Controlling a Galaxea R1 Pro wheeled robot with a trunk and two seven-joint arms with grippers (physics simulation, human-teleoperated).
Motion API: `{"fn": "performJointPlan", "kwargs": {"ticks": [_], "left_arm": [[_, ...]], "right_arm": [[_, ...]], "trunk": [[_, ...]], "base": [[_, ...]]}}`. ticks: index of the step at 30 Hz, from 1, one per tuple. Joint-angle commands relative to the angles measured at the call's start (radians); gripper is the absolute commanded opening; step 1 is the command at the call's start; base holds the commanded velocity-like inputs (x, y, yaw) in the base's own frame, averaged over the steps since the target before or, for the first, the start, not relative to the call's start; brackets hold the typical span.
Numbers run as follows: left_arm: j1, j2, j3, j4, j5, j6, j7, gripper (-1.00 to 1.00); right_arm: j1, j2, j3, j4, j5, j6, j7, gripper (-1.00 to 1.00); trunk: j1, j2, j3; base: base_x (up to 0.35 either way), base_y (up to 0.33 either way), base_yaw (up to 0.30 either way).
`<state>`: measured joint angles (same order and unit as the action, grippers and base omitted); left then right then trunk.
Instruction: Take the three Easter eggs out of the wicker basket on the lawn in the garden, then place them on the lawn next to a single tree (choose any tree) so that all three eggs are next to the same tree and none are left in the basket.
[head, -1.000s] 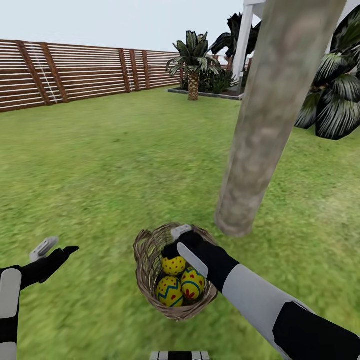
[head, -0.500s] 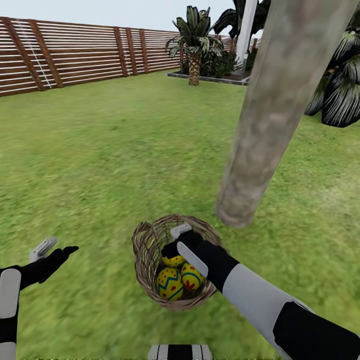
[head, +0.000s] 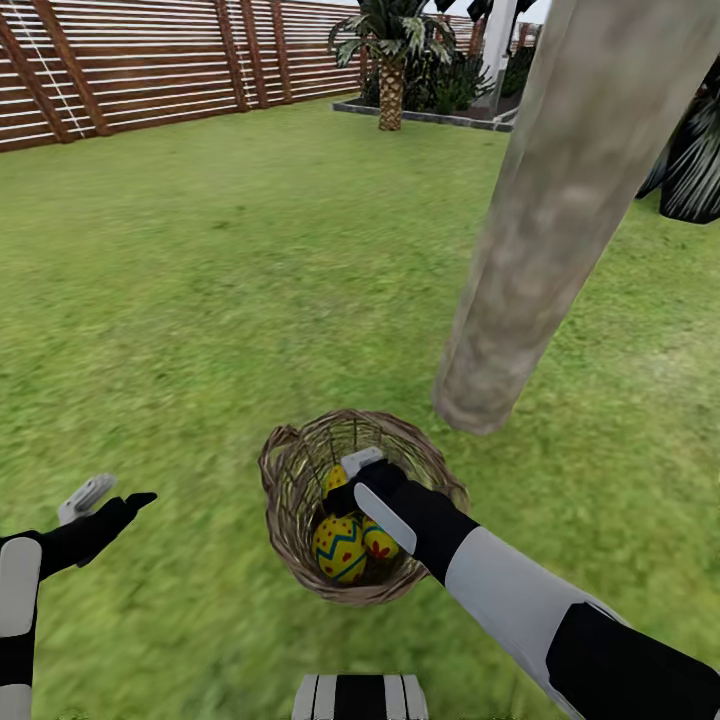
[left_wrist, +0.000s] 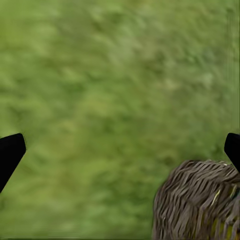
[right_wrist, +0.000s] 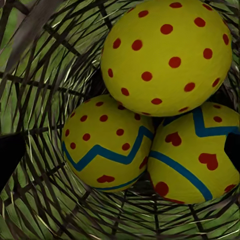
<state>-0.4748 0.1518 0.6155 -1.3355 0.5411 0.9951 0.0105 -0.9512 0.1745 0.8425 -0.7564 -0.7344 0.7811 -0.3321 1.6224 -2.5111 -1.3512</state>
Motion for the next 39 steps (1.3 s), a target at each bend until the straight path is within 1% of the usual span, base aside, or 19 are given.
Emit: {"fn": "performJointPlan", "kwargs": {"ticks": [1, 7, 9, 11, 13, 14, 15, 16, 19, 23, 29, 33, 39], "left_arm": [[-0.001, 0.0, 0.001, -0.001, 0.004, 0.005, 0.001, 1.0], [-0.001, 0.0, 0.001, -0.001, 0.004, 0.005, 0.0, 1.0], [-0.001, -0.001, 0.001, -0.001, 0.004, 0.005, 0.0, 1.0], [-0.001, -0.001, 0.002, -0.001, 0.004, 0.005, 0.0, 1.0], [-0.001, -0.001, 0.003, -0.001, 0.004, 0.005, 0.0, 1.0], [-0.001, 0.0, 0.003, -0.001, 0.004, 0.005, 0.0, 1.0], [-0.001, 0.0, 0.003, -0.001, 0.004, 0.005, 0.0, 1.0], [-0.001, 0.0, 0.003, -0.001, 0.004, 0.005, 0.0, 1.0], [-0.001, 0.001, 0.004, -0.002, 0.004, 0.005, 0.0, 1.0], [-0.001, 0.002, 0.004, -0.002, 0.004, 0.005, 0.0, 1.0], [0.0, 0.002, 0.004, -0.002, 0.004, 0.005, 0.002, 1.0], [-0.001, 0.0, 0.004, -0.003, 0.004, 0.005, 0.001, 1.0], [-0.001, 0.0, 0.005, -0.003, 0.004, 0.005, 0.002, 1.0]], "right_arm": [[-0.001, 0.0, 0.003, 0.0, -0.01, 0.001, -0.01, 1.0], [-0.001, 0.0, 0.003, 0.0, -0.006, -0.006, -0.01, 1.0], [-0.002, 0.0, -0.001, -0.002, -0.002, -0.011, -0.013, 1.0], [-0.004, 0.0, -0.007, -0.004, 0.001, -0.014, -0.031, 1.0], [-0.006, 0.0, -0.012, -0.006, 0.002, -0.035, -0.068, 1.0], [-0.008, 0.0, -0.013, -0.007, 0.002, -0.061, -0.085, 1.0], [-0.008, 0.0, -0.013, -0.007, 0.002, -0.07, -0.089, 1.0], [-0.009, 0.0, -0.014, -0.007, 0.003, -0.096, -0.096, 1.0], [-0.012, 0.0, -0.014, -0.013, 0.003, -0.117, -0.099, 1.0], [-0.015, 0.0, -0.014, -0.035, 0.003, -0.123, -0.099, 1.0], [-0.044, 0.0, -0.011, -0.005, -0.002, -0.124, -0.092, 1.0], [-0.046, 0.0, -0.01, -0.003, -0.007, -0.12, -0.089, 1.0], [-0.046, 0.0, -0.007, -0.012, -0.005, -0.12, -0.087, 1.0]], "trunk": [[0.0, -0.001, -0.006], [0.003, -0.002, -0.039], [0.003, -0.002, -0.043], [0.003, -0.002, -0.046], [0.003, -0.002, -0.049], [0.003, -0.002, -0.051], [0.003, -0.002, -0.052], [0.003, -0.002, -0.054], [0.003, -0.002, -0.056], [0.003, -0.002, -0.057], [0.003, -0.002, -0.057], [0.003, -0.002, -0.057], [0.003, -0.002, -0.057]], "base": [[0.0, 0.0, 0.0], [0.0, 0.0, 0.0], [0.0, 0.0, 0.0], [0.0, 0.0, 0.0], [0.0, 0.0, 0.0], [0.0, 0.0, 0.0], [0.0, 0.0, 0.0], [0.0, 0.0, 0.0], [0.0, 0.0, 0.0], [0.0, 0.0, 0.0], [0.026, 0.0, 0.0], [0.2, 0.0, 0.0], [0.064, 0.0, 0.0]]}}
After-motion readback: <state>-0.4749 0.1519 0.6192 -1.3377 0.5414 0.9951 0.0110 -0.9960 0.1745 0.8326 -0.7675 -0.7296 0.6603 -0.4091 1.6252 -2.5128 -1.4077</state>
